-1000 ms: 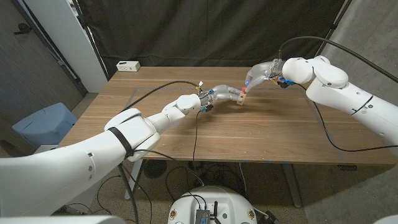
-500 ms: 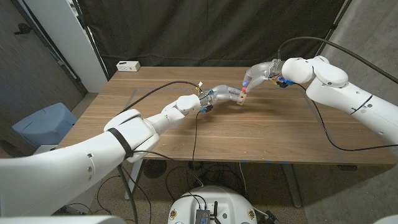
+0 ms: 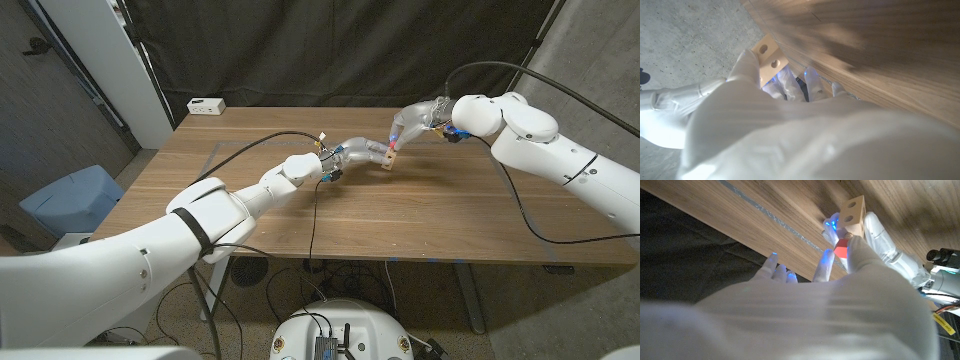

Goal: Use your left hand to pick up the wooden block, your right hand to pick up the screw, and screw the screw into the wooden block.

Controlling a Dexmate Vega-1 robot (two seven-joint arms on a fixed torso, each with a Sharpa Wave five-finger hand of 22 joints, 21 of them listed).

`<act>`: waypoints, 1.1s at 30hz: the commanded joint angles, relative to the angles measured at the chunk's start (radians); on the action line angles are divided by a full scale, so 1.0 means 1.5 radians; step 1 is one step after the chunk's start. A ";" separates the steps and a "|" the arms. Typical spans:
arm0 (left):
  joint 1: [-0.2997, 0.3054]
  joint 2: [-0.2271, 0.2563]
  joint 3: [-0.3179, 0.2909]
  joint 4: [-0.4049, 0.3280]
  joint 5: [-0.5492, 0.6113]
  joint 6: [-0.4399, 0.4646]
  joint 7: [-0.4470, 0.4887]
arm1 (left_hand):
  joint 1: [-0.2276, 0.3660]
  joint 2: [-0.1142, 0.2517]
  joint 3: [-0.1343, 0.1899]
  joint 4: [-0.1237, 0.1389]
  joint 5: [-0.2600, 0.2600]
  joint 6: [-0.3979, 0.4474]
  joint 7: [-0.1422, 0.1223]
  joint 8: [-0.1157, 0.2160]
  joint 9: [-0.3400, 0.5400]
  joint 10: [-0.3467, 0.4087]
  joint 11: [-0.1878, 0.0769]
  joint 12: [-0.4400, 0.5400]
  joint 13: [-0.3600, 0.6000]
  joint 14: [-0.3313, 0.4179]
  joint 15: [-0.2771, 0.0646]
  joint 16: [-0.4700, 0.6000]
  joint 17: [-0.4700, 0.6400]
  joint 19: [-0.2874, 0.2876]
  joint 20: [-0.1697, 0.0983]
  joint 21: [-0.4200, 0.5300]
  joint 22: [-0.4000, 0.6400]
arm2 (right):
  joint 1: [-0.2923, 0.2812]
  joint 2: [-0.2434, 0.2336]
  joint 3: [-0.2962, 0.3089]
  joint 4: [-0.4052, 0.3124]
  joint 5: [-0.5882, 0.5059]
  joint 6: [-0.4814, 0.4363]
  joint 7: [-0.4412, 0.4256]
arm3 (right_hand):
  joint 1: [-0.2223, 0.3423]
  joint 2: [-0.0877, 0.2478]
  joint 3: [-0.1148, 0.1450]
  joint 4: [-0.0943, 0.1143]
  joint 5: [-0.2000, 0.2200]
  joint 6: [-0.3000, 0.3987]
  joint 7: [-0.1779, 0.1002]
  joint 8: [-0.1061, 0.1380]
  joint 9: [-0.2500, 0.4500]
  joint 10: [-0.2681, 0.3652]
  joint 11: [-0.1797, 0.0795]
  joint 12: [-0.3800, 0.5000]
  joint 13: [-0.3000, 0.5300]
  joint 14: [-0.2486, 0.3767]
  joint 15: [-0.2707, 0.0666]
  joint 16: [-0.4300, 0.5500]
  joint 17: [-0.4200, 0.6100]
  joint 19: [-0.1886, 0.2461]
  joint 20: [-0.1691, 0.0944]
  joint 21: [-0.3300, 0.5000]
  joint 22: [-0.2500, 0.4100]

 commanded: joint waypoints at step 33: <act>0.004 0.001 -0.004 -0.002 0.003 -0.001 -0.003 | 0.000 0.005 0.001 0.002 0.003 0.004 -0.001 0.004 0.003 -0.002 0.000 0.001 0.001 0.001 -0.003 0.001 0.001 0.002 0.001 0.002 0.004 | -0.013 0.004 0.002 -0.009 -0.017 -0.011 -0.019 | 0.008 0.006 -0.003 0.009 -0.002 0.118 0.006 0.040 -0.017 0.054 -0.018 0.017 -0.002 0.032 -0.022 0.018 0.006 0.031 -0.015 0.010 0.002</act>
